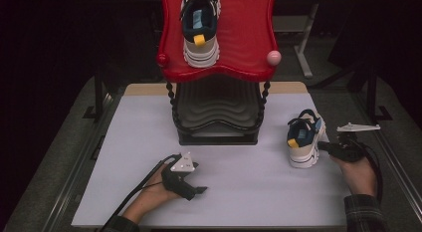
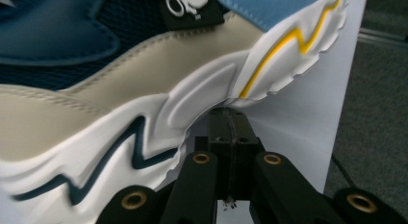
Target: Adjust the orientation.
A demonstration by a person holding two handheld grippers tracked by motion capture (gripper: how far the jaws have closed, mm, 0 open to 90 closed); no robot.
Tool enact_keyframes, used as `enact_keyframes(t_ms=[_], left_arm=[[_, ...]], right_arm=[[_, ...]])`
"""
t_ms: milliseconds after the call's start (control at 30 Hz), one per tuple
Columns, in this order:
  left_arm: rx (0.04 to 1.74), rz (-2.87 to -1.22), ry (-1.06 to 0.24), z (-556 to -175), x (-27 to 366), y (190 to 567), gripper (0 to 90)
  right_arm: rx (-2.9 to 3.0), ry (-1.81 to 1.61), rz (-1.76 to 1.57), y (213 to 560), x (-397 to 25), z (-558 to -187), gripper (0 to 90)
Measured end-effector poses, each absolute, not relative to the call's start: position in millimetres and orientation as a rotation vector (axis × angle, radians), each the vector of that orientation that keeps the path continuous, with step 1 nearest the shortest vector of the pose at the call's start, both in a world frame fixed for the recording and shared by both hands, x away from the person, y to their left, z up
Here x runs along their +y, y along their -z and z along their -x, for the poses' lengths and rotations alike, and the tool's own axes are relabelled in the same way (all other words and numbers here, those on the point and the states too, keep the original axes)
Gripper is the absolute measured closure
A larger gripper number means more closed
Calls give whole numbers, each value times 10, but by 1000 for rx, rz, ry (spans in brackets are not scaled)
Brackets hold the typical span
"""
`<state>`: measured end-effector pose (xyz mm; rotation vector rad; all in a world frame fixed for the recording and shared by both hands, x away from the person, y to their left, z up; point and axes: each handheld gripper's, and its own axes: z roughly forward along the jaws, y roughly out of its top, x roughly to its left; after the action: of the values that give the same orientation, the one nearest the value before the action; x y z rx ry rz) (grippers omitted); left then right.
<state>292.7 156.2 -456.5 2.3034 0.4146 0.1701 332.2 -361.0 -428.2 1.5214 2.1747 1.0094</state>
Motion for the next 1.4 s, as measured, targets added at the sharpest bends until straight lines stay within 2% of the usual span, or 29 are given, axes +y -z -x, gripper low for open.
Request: enact_keyframes(t_ms=[267,600,867,1067,1400], left_arm=[[413,-2304,-170,-2927,1562,4565,134],[415,-2303,-171,-2926,1562,4565,134],[414,-2304,-170,-2927,1563,4565,134],[414,-2304,-170,-2928,1563,4566,134],[413,-2304,-170,-2928,1563,4565,134]], right_arm=[[2194,-908,-1572,4386,-3661,-3425,896],[2111,-935,-1588,4269,-3791,-3278,896],[2106,-951,-1605,4375,-3874,-3440,896],[2165,-1009,-1538,4389,-3721,-3485,897],[2316,-1079,-1413,4374,-3230,-3571,897]])
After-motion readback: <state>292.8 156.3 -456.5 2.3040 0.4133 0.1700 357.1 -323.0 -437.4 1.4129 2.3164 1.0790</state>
